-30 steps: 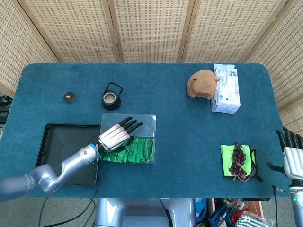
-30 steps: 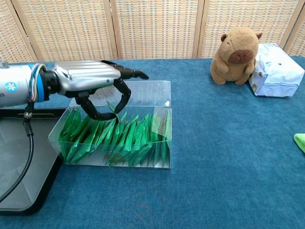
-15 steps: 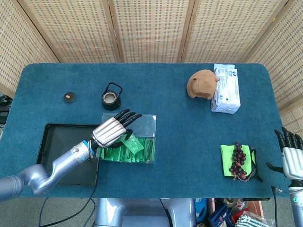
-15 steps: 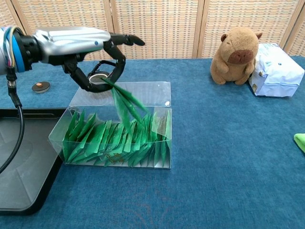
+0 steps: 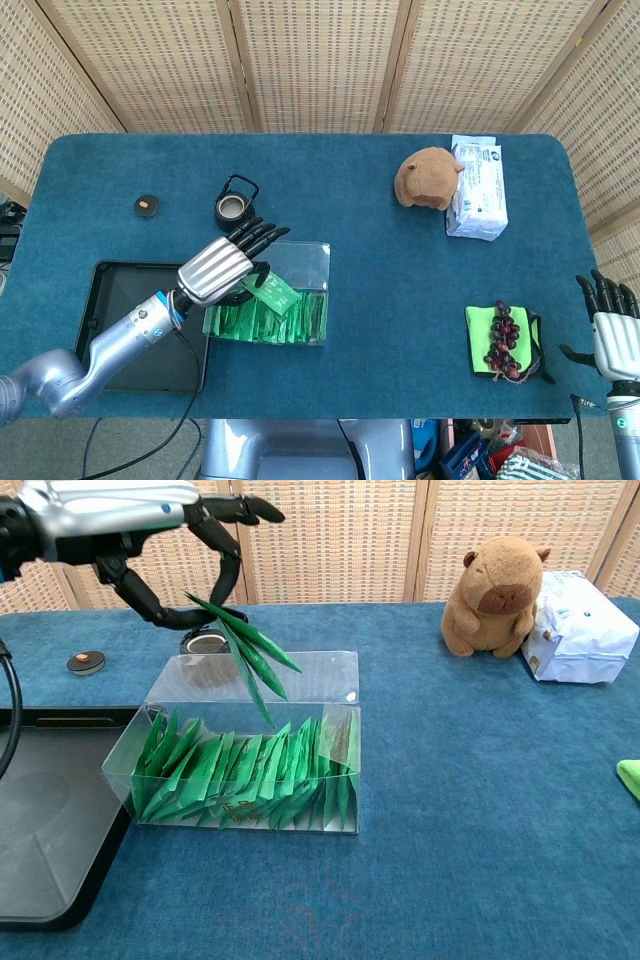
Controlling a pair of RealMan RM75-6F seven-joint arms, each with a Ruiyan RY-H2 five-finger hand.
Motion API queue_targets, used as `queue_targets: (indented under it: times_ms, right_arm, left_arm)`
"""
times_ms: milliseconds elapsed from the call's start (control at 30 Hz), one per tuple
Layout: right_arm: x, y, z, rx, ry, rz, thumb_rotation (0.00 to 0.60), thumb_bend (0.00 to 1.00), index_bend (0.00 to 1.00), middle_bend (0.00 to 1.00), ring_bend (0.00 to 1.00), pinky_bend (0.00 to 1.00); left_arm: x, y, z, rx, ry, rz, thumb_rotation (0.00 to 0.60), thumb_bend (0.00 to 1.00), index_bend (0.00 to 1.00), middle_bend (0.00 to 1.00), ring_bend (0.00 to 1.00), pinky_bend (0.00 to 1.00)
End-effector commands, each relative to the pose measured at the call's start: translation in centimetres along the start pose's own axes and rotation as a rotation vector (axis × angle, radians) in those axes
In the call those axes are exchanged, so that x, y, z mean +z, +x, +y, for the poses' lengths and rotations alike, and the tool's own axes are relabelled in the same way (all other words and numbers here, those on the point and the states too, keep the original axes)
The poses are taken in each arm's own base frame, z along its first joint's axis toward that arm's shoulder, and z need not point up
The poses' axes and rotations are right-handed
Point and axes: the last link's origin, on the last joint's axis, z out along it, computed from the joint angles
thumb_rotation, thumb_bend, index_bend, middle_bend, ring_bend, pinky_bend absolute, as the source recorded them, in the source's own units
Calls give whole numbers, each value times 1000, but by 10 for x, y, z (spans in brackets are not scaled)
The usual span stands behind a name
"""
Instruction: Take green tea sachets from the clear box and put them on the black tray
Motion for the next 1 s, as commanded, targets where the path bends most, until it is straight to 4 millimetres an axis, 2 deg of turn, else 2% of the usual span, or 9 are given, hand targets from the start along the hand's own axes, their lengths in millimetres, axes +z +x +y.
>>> queue_targets:
  times_ms: [33,333,567,833,1000]
  right_arm:
    - [0,0,0,0,2,-1,600,0,0,0,0,0]
    - [-2,0,-2,0,9,1,600,0,0,0,0,0]
    - [-3,-1,-5,-4,21,-1,600,0,0,0,0,0]
    - [-3,-3,-9,-10,31,-8,600,0,0,0,0,0]
    - [-4,-3,-11,-13,40,-11,600,0,0,0,0,0]
  left_arm:
    - [-7,8,-3,3,9,20,600,415,695,0,0,0]
    - [-41,19,-26,4,79,54,600,415,695,0,0,0]
    - [-98,24,-62,25,191,75,600,415,701,0,0,0]
    - [-161,1,-93,33,351,15,600,416,705,0,0,0]
    - [-190,-15,-101,-34,453,-28,600,428,705,0,0,0]
